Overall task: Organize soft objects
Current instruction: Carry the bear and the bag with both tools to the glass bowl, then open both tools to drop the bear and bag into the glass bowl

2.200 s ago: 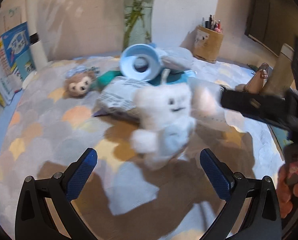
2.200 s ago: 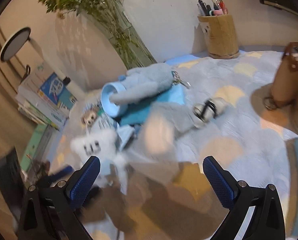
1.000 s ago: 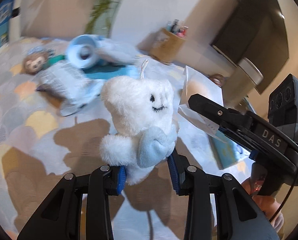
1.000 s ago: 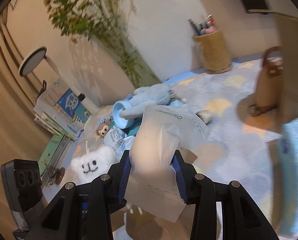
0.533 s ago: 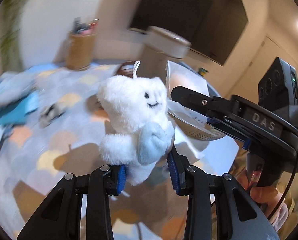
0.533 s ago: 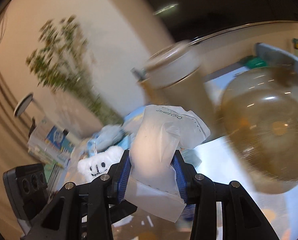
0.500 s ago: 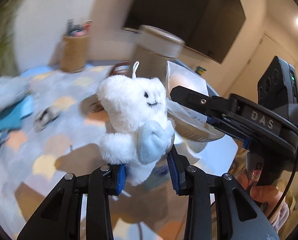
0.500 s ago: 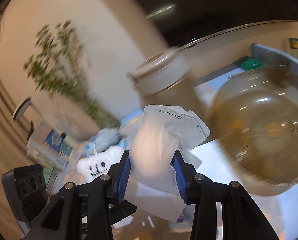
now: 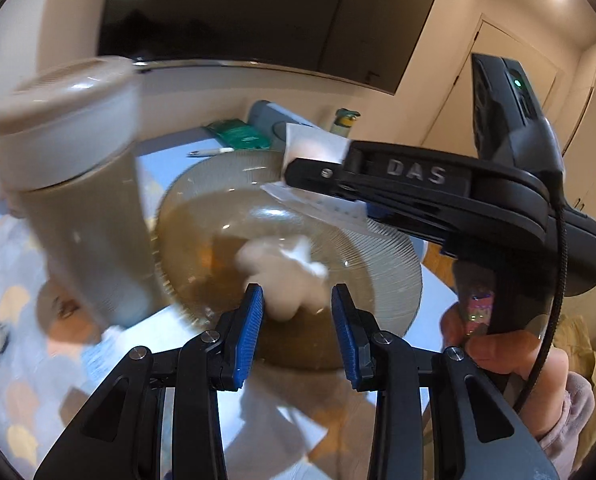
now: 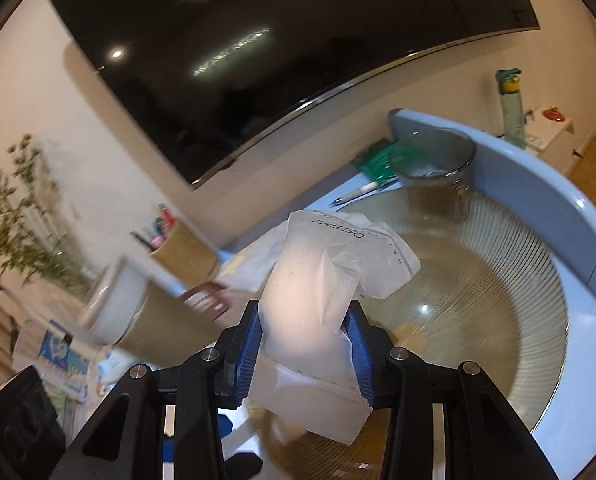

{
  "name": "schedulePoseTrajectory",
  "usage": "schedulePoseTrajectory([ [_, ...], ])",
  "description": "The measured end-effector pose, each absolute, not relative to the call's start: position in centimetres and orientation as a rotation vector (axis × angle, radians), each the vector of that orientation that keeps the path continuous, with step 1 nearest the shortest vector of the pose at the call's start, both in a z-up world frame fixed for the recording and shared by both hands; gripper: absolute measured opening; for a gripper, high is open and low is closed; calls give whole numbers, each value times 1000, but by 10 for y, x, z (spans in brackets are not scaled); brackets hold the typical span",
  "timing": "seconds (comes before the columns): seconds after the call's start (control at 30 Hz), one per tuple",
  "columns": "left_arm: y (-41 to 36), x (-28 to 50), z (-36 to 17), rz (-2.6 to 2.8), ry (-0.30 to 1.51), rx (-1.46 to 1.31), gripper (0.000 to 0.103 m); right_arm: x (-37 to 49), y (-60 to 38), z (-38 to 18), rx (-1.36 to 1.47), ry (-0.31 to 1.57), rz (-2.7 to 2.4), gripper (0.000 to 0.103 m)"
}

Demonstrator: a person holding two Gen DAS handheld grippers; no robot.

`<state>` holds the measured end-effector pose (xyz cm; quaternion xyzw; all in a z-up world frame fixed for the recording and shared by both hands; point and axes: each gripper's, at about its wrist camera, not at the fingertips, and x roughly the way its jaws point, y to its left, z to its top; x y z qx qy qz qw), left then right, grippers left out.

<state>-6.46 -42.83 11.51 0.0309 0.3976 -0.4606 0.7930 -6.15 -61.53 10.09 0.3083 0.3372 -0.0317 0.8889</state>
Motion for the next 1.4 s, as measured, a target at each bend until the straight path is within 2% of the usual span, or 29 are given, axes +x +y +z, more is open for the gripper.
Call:
schedulePoseTrajectory([
  [0.1, -435, -55, 106, -1001, 887, 52, 33, -48, -625, 95, 631, 728, -89, 41],
  [0.13, -434, -53, 104, -1004, 901, 41, 36, -43, -625, 92, 621, 748, -100, 42],
  [0.17, -433, -52, 102, -999, 916, 42, 51, -38, -626, 90, 610, 771, -111, 45],
  [0.2, -435, -52, 102, -986, 922, 49, 59, -34, -626, 87, 600, 793, -129, 62],
  [0.23, -436, -52, 102, -966, 930, 61, 78, -32, -626, 86, 597, 808, -140, 84],
  [0.27, -437, -51, 103, -946, 935, 71, 84, -31, -626, 85, 594, 818, -151, 92],
  [0.3, -436, -51, 103, -938, 933, 67, 84, -33, -626, 84, 588, 818, -160, 96],
  [0.7, -411, -70, 115, -956, 908, 104, 85, -53, -615, 105, 619, 778, -195, 96],
  [0.87, -397, -73, 117, -948, 901, 139, 85, -62, -598, 110, 560, 819, -250, 96],
  [1.0, -369, -79, 124, -929, 887, 162, 85, -70, -577, 113, 515, 861, -263, 96],
  [1.4, -254, -71, 129, -774, 818, 215, 87, -103, -484, 131, 510, 831, -175, 96],
])
